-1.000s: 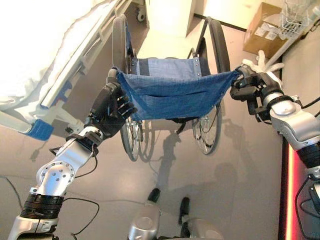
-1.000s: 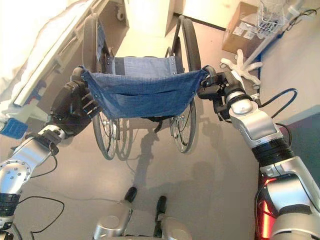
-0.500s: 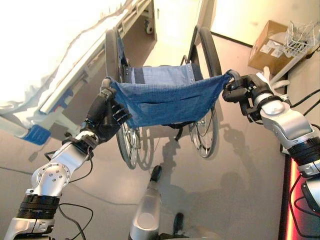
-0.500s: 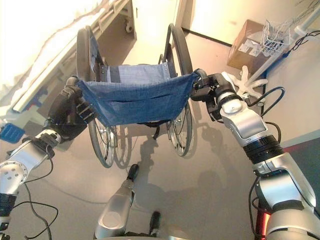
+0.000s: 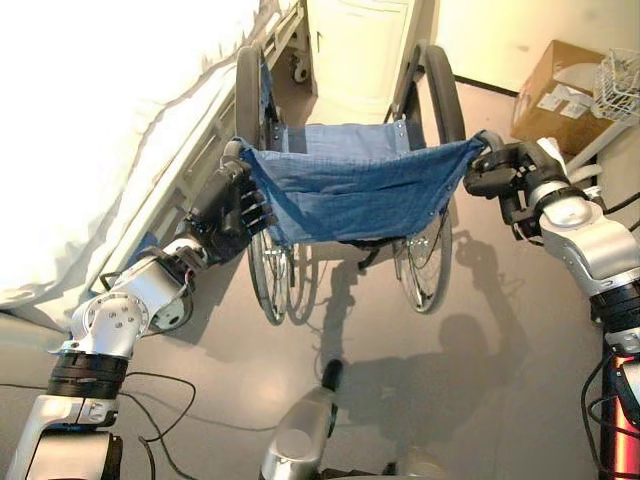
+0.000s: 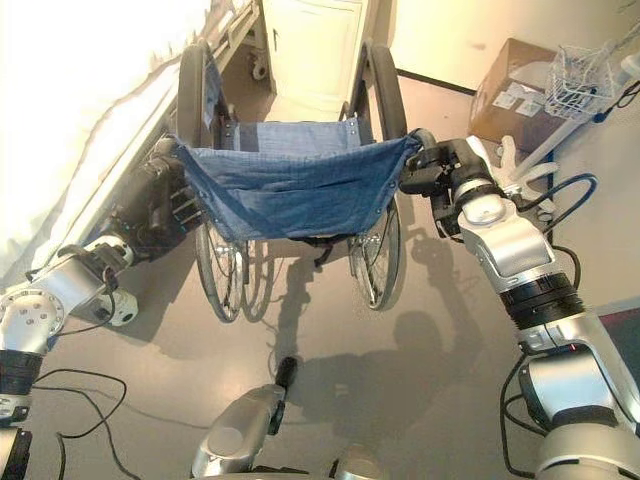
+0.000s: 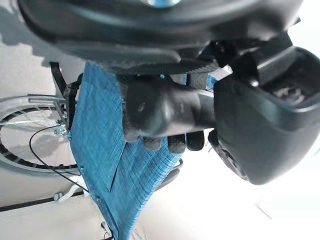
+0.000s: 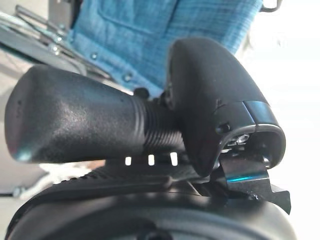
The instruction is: Push the wheelchair next to the bed
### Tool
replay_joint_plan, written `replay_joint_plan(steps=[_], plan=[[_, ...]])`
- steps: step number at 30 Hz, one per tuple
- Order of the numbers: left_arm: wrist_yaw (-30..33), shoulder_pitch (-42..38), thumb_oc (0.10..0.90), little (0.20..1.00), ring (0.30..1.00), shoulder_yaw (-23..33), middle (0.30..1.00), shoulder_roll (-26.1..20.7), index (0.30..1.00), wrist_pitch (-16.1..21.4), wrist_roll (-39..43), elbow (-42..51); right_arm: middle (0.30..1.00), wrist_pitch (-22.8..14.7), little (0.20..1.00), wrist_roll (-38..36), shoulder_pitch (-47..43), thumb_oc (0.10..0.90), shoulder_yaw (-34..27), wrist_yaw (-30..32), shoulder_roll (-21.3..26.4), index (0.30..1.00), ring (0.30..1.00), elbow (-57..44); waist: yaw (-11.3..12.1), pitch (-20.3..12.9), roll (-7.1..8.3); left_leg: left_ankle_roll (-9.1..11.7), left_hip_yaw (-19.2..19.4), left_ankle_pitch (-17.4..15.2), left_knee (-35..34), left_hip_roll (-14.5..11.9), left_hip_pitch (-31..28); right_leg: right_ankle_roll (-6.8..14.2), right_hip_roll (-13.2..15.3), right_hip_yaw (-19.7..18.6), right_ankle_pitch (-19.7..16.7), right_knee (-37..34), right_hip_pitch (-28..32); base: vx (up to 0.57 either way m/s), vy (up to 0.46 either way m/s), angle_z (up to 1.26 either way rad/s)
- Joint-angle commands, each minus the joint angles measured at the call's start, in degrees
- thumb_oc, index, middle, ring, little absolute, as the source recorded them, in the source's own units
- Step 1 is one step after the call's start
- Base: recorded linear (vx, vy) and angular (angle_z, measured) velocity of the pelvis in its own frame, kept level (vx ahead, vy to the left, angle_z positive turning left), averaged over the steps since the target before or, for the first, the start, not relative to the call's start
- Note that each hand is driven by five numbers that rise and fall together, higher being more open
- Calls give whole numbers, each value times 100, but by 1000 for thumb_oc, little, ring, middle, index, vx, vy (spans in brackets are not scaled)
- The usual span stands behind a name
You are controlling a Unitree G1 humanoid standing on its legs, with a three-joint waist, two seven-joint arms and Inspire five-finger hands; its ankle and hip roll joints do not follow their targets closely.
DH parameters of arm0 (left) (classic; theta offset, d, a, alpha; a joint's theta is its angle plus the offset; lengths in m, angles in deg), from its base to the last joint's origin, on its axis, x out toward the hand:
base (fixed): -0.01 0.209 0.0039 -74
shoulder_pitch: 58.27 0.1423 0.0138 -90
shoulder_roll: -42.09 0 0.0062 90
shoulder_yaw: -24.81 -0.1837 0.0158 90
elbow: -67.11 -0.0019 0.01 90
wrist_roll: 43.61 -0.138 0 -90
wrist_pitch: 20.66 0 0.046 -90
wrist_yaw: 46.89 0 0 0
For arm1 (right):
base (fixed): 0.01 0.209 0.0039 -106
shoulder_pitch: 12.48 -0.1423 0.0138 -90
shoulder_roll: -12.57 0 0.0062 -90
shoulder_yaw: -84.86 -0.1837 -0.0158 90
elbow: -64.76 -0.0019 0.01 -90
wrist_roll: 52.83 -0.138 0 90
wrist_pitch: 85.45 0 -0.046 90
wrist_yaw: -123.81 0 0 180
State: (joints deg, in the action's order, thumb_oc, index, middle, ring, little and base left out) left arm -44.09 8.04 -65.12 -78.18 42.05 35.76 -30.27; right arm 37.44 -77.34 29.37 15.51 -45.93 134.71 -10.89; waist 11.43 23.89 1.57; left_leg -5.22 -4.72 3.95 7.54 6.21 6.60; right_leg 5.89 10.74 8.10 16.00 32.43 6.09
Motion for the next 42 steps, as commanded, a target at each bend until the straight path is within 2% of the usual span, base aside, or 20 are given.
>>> replay_joint_plan(steps=[1,2,3,4,5,7,9,12,16,28,29,31,32,33,34,35,36,42], plan=[[-48,-232,400,300,300,438,300,-292,300,822,145,-213,300,-1157,300,131,32,400,325,-448,-304,300,300,-1353,-92,-1275,-48,424,-76,64,15,-120,195,-69,-483,135,-1263,-1254,-325,0,0,0],[-29,-269,400,300,300,411,300,-232,300,981,182,-245,300,-1164,300,210,-22,400,347,-490,-309,300,300,-1401,-168,-1185,-93,449,-118,10,21,-111,125,-141,-475,173,-1277,-1797,-524,-38,-10,3],[-40,-293,400,300,300,392,300,-217,300,1067,186,-260,300,-1184,300,251,-72,400,362,-486,-327,300,300,-1393,-202,-1128,-107,449,-131,-14,16,-106,97,-142,-466,145,-1351,-1942,-629,-133,-48,7],[-47,-388,400,300,300,337,300,-174,300,1309,219,-294,300,-1256,300,364,-217,400,411,-491,-358,300,300,-1344,-304,-960,-126,431,-137,-85,16,-77,64,-118,-463,-18,-1641,-2365,-871,-151,-76,8],[-47,-421,400,300,300,284,300,-158,300,1408,242,-282,300,-1286,300,389,-258,400,417,-473,-360,300,300,-1328,-350,-877,-143,419,-136,-82,44,-98,91,-117,-526,-140,-1703,-2368,-962,-131,-102,24],[168,-476,400,300,300,251,300,-34,300,1370,174,-100,300,-1231,300,359,-358,400,405,-537,-326,300,300,-1352,-378,-788,-96,427,-148,-93,99,-118,133,-151,-607,-251,-1741,-2427,-969,7,-86,53],[311,-396,400,300,300,254,300,-16,300,1251,168,67,300,-1136,300,239,-391,400,382,-588,-172,300,300,-1408,-344,-806,-5,450,-195,-124,148,-88,137,-135,-601,-224,-1836,-2648,-861,120,-94,63],[360,-309,400,300,300,286,300,-107,300,1262,267,165,300,-1139,300,84,-529,400,430,-540,-50,300,300,-1307,-286,-798,82,481,-223,-149,177,-114,193,-139,-587,-183,-1915,-2857,-802,45,-90,25],[389,-353,400,300,300,249,300,-160,300,1370,314,226,300,-1117,300,27,-690,400,572,-286,-172,300,300,-1267,-249,-742,117,509,-215,-128,42,-181,204,-148,-596,-139,-1956,-3040,-776,-21,-48,1],[471,-289,400,300,300,242,300,-220,300,1293,162,499,300,-1081,300,31,-457,400,509,62,-332,300,300,-1220,-226,-736,137,455,-128,-189,-93,-250,77,-105,-525,-60,-1984,-3154,-680,12,-10,4],[497,-290,427,340,340,242,340,-233,340,1296,162,497,300,-1085,300,16,-451,400,511,81,-323,300,300,-1215,-230,-743,142,449,-109,-192,-123,-258,48,-96,-520,-67,-1995,-3178,-663,0,0,0],[552,-272,598,596,596,258,596,-239,596,1305,133,537,300,-1107,300,8,-425,400,495,119,-316,300,300,-1211,-235,-759,142,445,-89,-197,-153,-269,15,-89,-515,-69,-1997,-3195,-643,0,0,0],[584,-264,800,900,900,271,900,-242,900,1304,134,548,300,-1122,300,-23,-409,400,479,155,-303,300,300,-1212,-239,-772,142,442,-77,-202,-174,-276,-13,-83,-511,-67,-1996,-3201,-627,0,0,0],[586,-252,800,900,900,296,900,-247,900,1307,112,527,411,-1115,411,-41,-395,474,453,183,-286,411,411,-1227,-245,-791,140,440,-65,-206,-205,-284,-51,-76,-509,-63,-1993,-3209,-609,0,0,0],[584,-243,800,900,900,313,900,-247,900,1306,103,514,549,-1120,549,-36,-378,566,438,185,-277,549,549,-1233,-250,-803,138,438,-60,-208,-220,-285,-68,-76,-508,-64,-1991,-3214,-599,0,0,0],[583,-238,800,900,900,322,900,-247,900,1309,100,508,625,-1119,625,-33,-367,616,429,192,-272,625,625,-1237,-252,-809,137,437,-58,-209,-229,-286,-79,-76,-508,-65,-1990,-3218,-593,0,0,0],[614,-211,800,900,900,361,900,-261,900,1323,97,508,900,-1119,900,-48,-327,800,386,239,-228,900,900,-1254,-256,-842,133,432,-47,-215,-260,-294,-123,-69,-500,-61,-1985,-3228,-567,0,0,0],[735,-135,800,900,900,531,900,-317,900,1325,-70,452,900,-1169,900,-60,-149,800,185,405,-113,900,900,-1312,-292,-955,116,426,-8,-226,-422,-328,-320,-57,-498,-56,-1974,-3294,-457,5,2,-3]])
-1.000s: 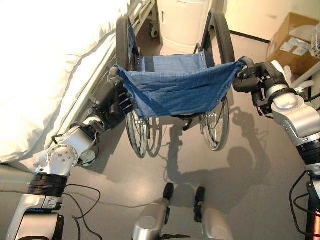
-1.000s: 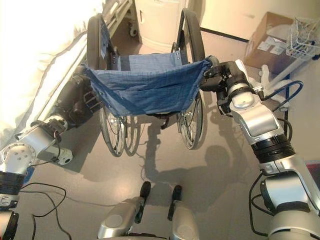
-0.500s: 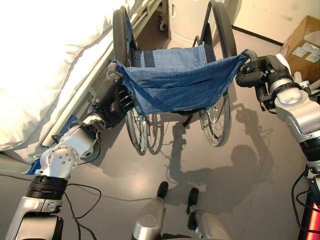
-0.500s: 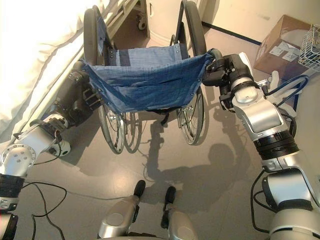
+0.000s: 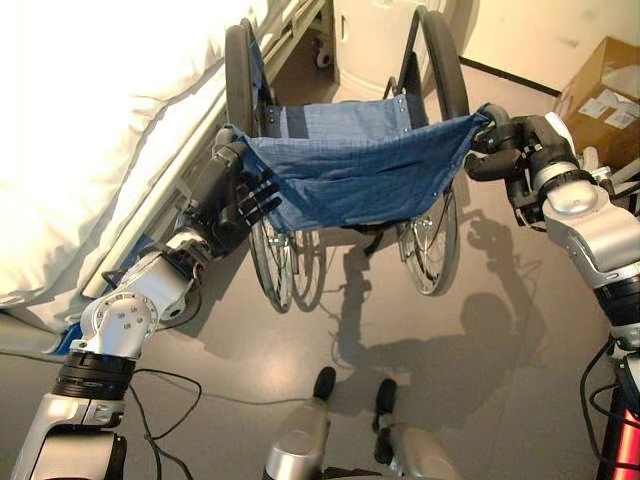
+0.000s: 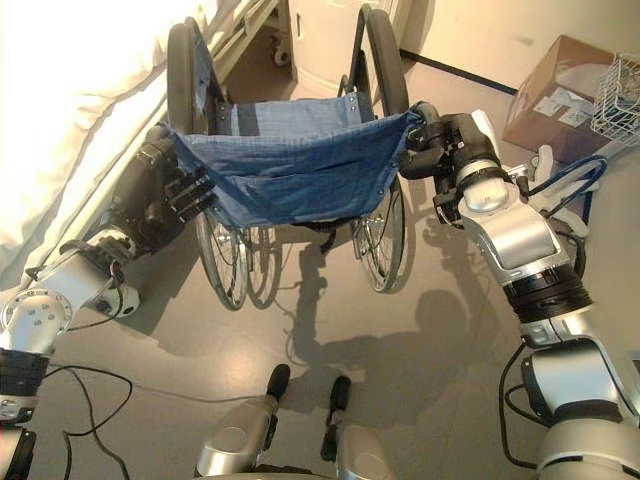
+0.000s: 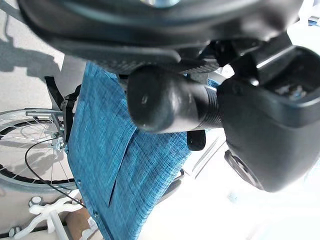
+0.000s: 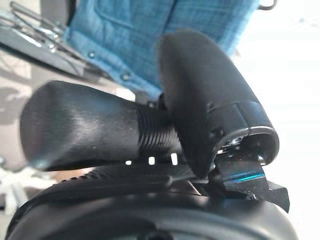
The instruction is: Push the wheelchair next to the bed
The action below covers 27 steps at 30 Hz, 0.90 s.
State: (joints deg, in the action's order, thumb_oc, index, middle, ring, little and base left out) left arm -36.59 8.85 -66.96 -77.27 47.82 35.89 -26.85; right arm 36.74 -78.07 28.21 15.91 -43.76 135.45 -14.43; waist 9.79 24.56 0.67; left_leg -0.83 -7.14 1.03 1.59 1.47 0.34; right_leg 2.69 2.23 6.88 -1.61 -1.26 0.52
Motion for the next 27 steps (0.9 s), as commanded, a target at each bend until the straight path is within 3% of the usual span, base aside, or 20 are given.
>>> replay_joint_plan(steps=[1,10,16,27], plan=[[-5,-211,800,900,900,724,900,-412,900,762,-104,101,900,-1105,900,-1,-23,800,124,198,-160,900,900,-969,-133,-1030,204,-12,239,65,161,143,294,266,355,68,-213,71,106,0,0,0],[81,10,800,900,900,1017,900,-514,900,766,24,167,900,-1256,900,331,249,800,-457,602,389,900,900,-1034,-223,-1163,199,2,309,129,-68,84,141,295,347,83,-239,40,121,-15,3,-1],[237,221,800,900,900,1409,900,-708,900,783,-22,166,900,-1230,900,-22,629,800,-971,803,862,900,900,-1076,-306,-1231,210,7,393,120,-181,51,36,311,343,84,-229,8,151,-5,2,-2],[395,1015,800,900,900,2306,900,-721,900,923,167,242,900,-1467,900,-392,2035,800,-2396,1125,933,900,900,-1337,-393,-1297,211,13,475,96,-303,7,-87,324,324,88,-207,-48,194,1,-7,-5]])
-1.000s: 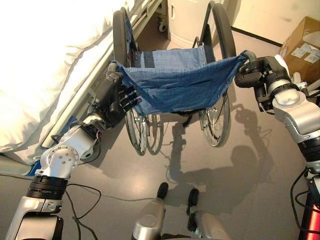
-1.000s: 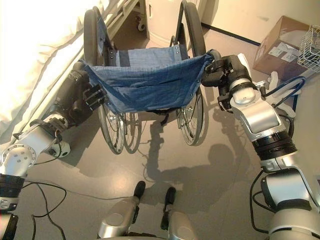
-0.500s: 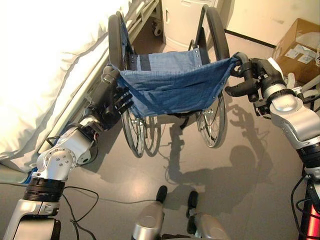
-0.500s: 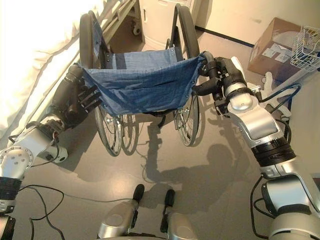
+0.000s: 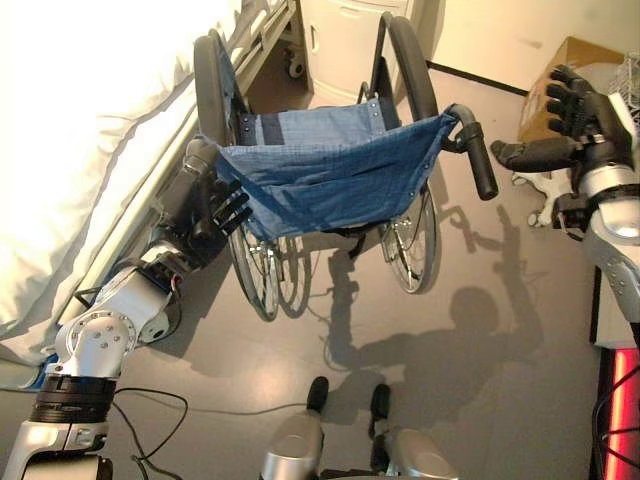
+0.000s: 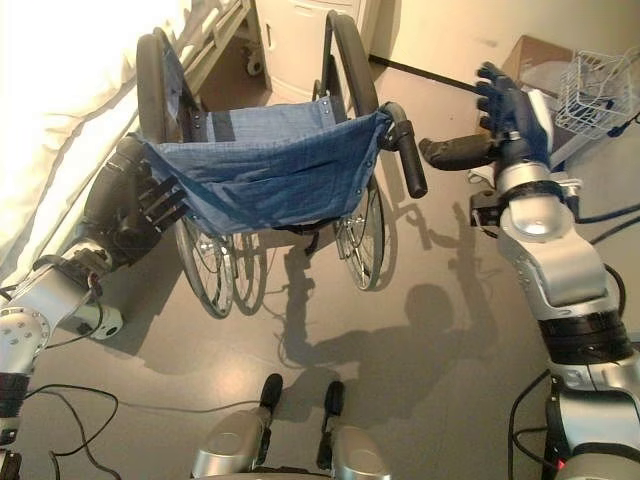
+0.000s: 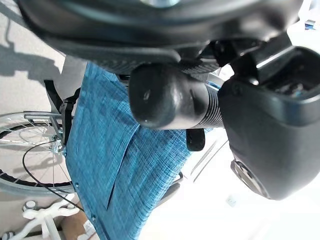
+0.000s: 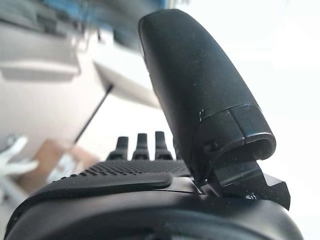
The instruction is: Push the wheelchair next to the bed
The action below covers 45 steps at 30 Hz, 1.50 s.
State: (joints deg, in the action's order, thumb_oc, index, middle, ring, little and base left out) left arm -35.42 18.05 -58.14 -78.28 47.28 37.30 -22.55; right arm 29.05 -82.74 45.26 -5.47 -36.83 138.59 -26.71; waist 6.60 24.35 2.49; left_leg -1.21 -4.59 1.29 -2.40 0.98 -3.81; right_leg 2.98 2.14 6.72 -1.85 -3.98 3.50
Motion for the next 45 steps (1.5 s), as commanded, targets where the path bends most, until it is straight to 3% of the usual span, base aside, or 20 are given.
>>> replay_joint_plan(steps=[1,9,14,22,28,30,34,35,38,39,43,45], plan=[[347,252,800,900,900,1572,900,-632,900,996,-104,-146,900,-668,900,64,529,800,-417,372,605,900,900,-165,-75,-1294,28,54,229,79,77,50,319,295,329,113,-181,212,-99,0,0,0],[373,923,800,900,900,2135,900,-617,900,922,-538,79,900,-669,900,36,1464,800,-1000,300,308,900,900,-299,-39,-1350,18,95,227,123,1,12,285,272,304,200,-154,139,-39,2,-6,-2],[568,1382,800,900,900,2511,900,-732,900,691,-1940,27,900,-480,900,20,1813,800,-1162,359,114,900,900,-256,17,-1373,-9,140,153,167,-21,-9,282,248,275,292,-118,119,10,0,-6,3],[181,1984,800,900,900,2852,900,-1102,900,252,-3512,-234,900,-417,900,-43,2360,800,-1388,364,-117,900,900,-49,58,-1370,-84,198,100,219,48,-45,354,227,254,411,-70,154,24,-1,-6,15],[-48,2307,800,900,900,2981,900,-1104,900,253,-3848,-425,900,-387,900,-158,2686,800,-1467,417,-371,900,900,223,5,-1359,-124,234,108,206,30,-77,343,220,218,416,-3,162,28,8,3,11],[-188,2382,800,900,900,2930,900,-983,900,225,-3901,-405,900,-406,900,-136,2808,800,-1478,539,-541,900,900,336,-7,-1350,-131,248,115,213,23,-88,341,222,215,426,6,170,25,12,3,2],[-181,2713,800,900,900,2389,900,5,900,222,-3772,-82,900,-715,900,151,3460,800,-1580,856,-1223,900,900,951,-24,-1316,-131,244,105,222,0,-89,352,234,213,436,16,175,-3,-37,5,1],[-47,2773,800,900,900,2092,900,412,900,234,-4079,-178,900,-787,900,214,3639,800,-1471,994,-1487,900,900,1300,-28,-1306,-133,235,98,222,-16,-83,347,232,210,440,17,180,-12,-57,-9,2],[73,2714,800,900,900,1649,900,705,900,155,-4054,-532,900,-933,900,33,3741,800,-1226,1236,-1749,900,900,2012,-57,-1310,-131,234,117,219,-50,-83,295,233,208,454,-1,155,17,-29,-7,1],[240,2587,800,900,900,1265,900,977,900,263,-4109,-974,900,-1174,900,-256,3764,800,-1035,1274,-1995,900,900,2635,-80,-1328,-124,236,128,210,-69,-80,249,228,205,468,-9,135,53,0,0,0],[505,2241,800,900,900,428,900,1637,900,649,-4080,-2323,900,-1426,900,-753,3646,800,-701,1387,-2611,900,900,3885,-158,-1388,-148,243,139,185,-114,-66,152,204,179,428,-30,97,121,-7,-3,-3],[617,2134,800,900,900,-61,900,2018,900,1092,-4802,-2898,900,-1342,900,-707,3567,800,-505,1168,-2974,900,900,4568,-188,-1441,-171,239,144,175,-152,-58,96,197,164,379,-51,70,143,-4,8,-4]])
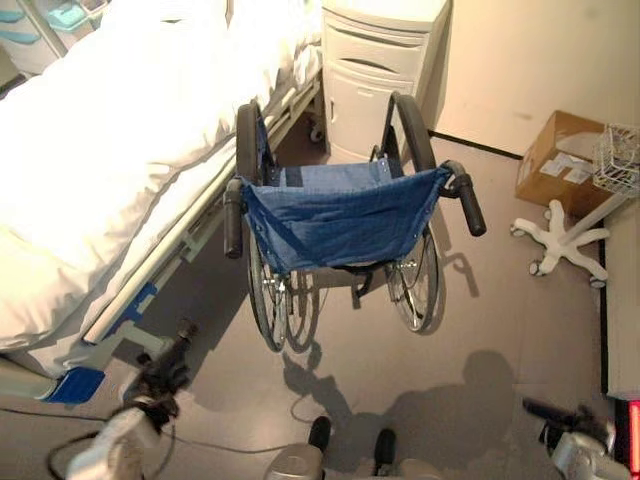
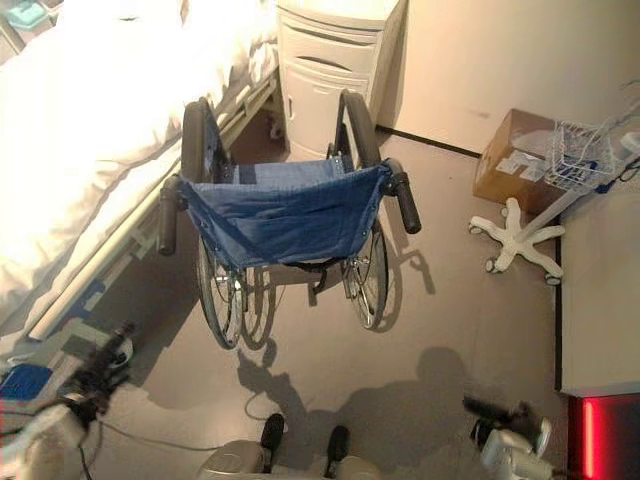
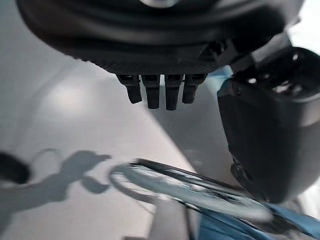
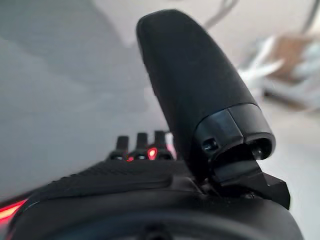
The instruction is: Push the wheelchair next to the bed
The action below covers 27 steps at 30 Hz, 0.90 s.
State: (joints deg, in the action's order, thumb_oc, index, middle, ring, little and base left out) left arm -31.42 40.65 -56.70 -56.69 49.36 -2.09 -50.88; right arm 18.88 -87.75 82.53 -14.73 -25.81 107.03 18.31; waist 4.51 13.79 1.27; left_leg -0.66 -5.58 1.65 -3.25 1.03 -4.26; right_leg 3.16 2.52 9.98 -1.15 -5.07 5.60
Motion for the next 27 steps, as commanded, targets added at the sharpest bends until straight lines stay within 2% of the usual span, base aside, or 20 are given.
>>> replay_joint_plan(steps=[1,3,4,5,6,7,9,10,13,14,17,19,21,23,27], plan=[[245,-147,800,900,900,-428,900,-7,900,1070,-1059,-235,900,-238,900,-185,-183,800,521,-64,54,900,900,365,9,-412,-49,174,249,117,-76,-60,106,166,115,12,-127,174,-53,-8,17,-14],[258,-134,800,900,900,-553,900,75,900,1074,-872,-372,900,-146,900,-145,-182,800,561,-279,-7,900,900,623,3,-437,-55,175,255,109,-87,-60,87,160,105,-18,-130,169,-47,-7,13,-15],[-9,-173,800,900,900,-677,900,350,900,1424,-779,-1002,900,-226,900,6,-209,800,626,-696,-142,900,900,1243,-19,-480,-61,171,282,96,-100,-60,64,152,94,-52,-125,171,-39,-9,10,-6],[-154,-194,800,900,900,-708,900,419,900,1389,-804,-1141,900,-197,900,90,-223,800,650,-804,-182,900,900,1367,-25,-494,-65,169,292,90,-105,-59,57,149,90,-63,-122,172,-36,0,0,0],[-495,-263,800,900,900,-882,900,650,900,1422,-930,-1667,900,-177,900,388,-273,800,779,-1142,-293,900,900,1762,-42,-531,-68,160,313,83,-121,-62,43,144,83,-85,-123,175,-35,-5,3,-5],[-664,-324,800,900,900,-1036,900,855,900,1483,-1072,-2096,900,-269,900,792,-316,800,1010,-1643,-400,900,900,2021,-51,-565,-75,151,334,80,-132,-60,33,141,82,-88,-125,188,-34,-3,1,-12],[-782,-472,800,900,900,-1207,900,992,900,1434,-1212,-2679,900,-756,900,1282,-329,800,1442,-1818,-561,900,900,1978,-98,-627,-81,140,350,71,-161,-51,21,136,85,-96,-109,194,-42,-1,2,-11],[-765,-505,800,900,900,-1254,900,1047,900,1502,-1219,-2882,900,-793,900,1414,-329,800,1559,-1858,-605,900,900,1943,-129,-654,-87,136,362,68,-173,-50,20,136,81,-110,-104,202,-54,0,0,0],[-734,-649,800,900,900,-1328,900,1158,900,1598,-1219,-3545,900,-521,900,1308,-297,800,1825,-2188,-750,900,900,2095,-243,-745,-78,131,432,10,-175,-54,11,140,74,-156,-79,192,-71,-1,2,-1],[-681,-686,800,900,900,-1354,900,1221,900,1574,-1268,-3766,900,-251,900,1376,-305,800,1845,-2517,-818,900,900,2263,-276,-781,-74,131,460,-2,-175,-58,1,141,69,-168,-79,192,-73,0,0,0],[-1112,-784,800,900,900,-1449,900,1368,900,1567,-1157,-4274,900,-146,900,1251,-368,800,1888,-3154,-891,900,900,2824,-284,-880,-65,138,498,-4,-175,-63,-4,145,71,-152,-109,162,-61,0,0,0],[-1267,-817,800,900,900,-1457,900,1427,900,1485,-1198,-4364,900,12,900,1137,-395,800,1824,-3344,-934,900,900,2887,-295,-940,-64,142,513,-6,-175,-57,-6,147,64,-159,-125,151,-60,35,-1,-1],[-1454,-854,800,900,900,-1547,900,1439,900,1260,-1480,-4395,900,199,900,992,-402,800,1776,-3411,-957,900,900,3003,-301,-998,-72,142,532,-24,-175,-53,-14,136,54,-168,-120,151,-64,17,0,-2],[-1449,-860,800,900,900,-1636,900,1456,900,1217,-1549,-4458,900,262,900,904,-400,800,1740,-3424,-966,900,900,3077,-314,-1028,-86,137,540,-30,-175,-52,-13,135,47,-183,-122,153,-76,0,0,0],[-1564,-886,800,900,900,-1692,900,1439,900,1078,-1562,-4509,900,175,900,806,-355,800,1651,-3430,-1034,900,900,3135,-387,-1103,-123,112,556,-73,-175,-37,-38,130,27,-249,-110,147,-74,0,0,0]])
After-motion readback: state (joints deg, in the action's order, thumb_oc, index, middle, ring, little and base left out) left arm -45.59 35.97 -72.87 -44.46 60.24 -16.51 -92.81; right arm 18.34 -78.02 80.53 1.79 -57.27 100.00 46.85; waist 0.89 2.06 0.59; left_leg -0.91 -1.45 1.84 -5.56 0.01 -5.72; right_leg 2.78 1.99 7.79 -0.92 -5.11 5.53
